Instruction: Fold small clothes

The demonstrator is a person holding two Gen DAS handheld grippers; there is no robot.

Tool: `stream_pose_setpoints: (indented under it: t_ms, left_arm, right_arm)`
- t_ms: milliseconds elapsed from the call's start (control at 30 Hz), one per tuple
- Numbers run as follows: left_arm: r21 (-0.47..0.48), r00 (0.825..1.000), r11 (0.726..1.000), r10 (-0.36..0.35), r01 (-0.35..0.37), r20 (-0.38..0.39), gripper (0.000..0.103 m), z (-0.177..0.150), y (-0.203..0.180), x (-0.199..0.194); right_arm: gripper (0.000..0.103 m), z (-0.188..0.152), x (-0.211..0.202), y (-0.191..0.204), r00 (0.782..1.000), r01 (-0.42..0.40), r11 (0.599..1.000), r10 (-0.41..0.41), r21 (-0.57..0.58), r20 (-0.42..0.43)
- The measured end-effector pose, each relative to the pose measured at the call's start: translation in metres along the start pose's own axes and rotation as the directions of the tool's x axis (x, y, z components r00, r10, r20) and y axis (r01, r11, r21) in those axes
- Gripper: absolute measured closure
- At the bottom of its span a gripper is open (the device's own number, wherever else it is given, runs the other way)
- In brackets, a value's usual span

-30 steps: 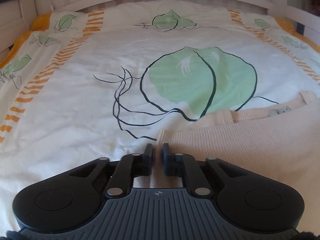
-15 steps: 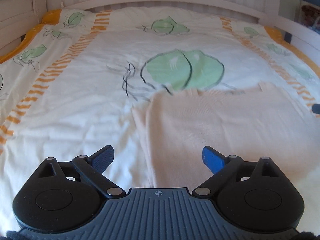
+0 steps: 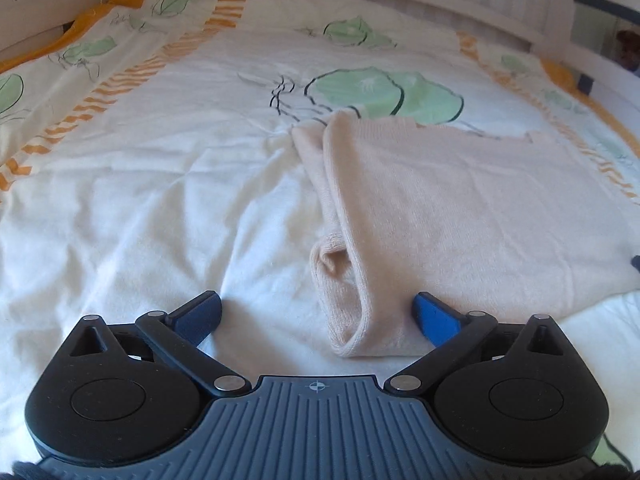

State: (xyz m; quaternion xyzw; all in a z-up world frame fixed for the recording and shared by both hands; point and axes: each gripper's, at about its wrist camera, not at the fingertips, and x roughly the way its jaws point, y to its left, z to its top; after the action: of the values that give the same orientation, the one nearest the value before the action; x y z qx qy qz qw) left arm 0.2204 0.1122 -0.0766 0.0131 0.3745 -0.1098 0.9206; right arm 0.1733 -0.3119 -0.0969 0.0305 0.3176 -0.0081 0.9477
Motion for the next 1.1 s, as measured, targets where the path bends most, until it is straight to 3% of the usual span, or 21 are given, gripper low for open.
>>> stream_pose_setpoints:
  t_ms: [100, 233, 333, 433, 633, 833, 1100]
  left_arm:
    - [-0.008, 0.999, 1.0, -0.005, 0.005, 0.033, 0.0, -0.003, 0.0, -0.001]
    - [0.016, 0.999, 0.999, 0.038, -0.038, 0.022, 0.0, 0.003, -0.013, -0.009]
    - [-0.035, 0.995, 0.997, 0.065, -0.063, 0.076, 0.001, 0.011, -0.025, -0.03]
    - [-0.022, 0.993, 1.0, 0.004, -0.001, 0.114, 0.001, 0.024, -0.049, -0.044]
    - [0.094, 0.996, 0.993, -0.077, 0.072, 0.05, 0.001, 0.029, -0.11, -0.021]
    - [0.152, 0.997, 0.986, -0.063, 0.068, -0.037, 0.0, 0.007, -0.141, 0.008]
    - [0.104, 0.992, 0.99, -0.103, 0.095, 0.075, 0.0, -0.012, -0.131, 0.007]
  right_arm:
    - [0.0, -0.007, -0.003, -0.016, 0.997, -0.063, 0.994, 0.058, 0.086, 0.05]
    - [0.0, -0.008, -0.002, -0.009, 0.997, -0.046, 0.997, 0.042, 0.059, 0.058]
    - [0.0, -0.01, -0.002, -0.008, 0.997, -0.043, 0.997, 0.039, 0.057, 0.066]
    - [0.0, -0.012, -0.002, -0.01, 0.996, -0.046, 0.997, 0.042, 0.061, 0.072]
    - [0.0, -0.013, -0.003, -0.011, 0.996, -0.054, 0.996, 0.048, 0.068, 0.079]
    - [0.0, -0.014, -0.003, -0.013, 0.995, -0.063, 0.995, 0.057, 0.078, 0.085]
    - [0.0, -0.012, -0.004, -0.014, 0.995, -0.068, 0.994, 0.061, 0.085, 0.08]
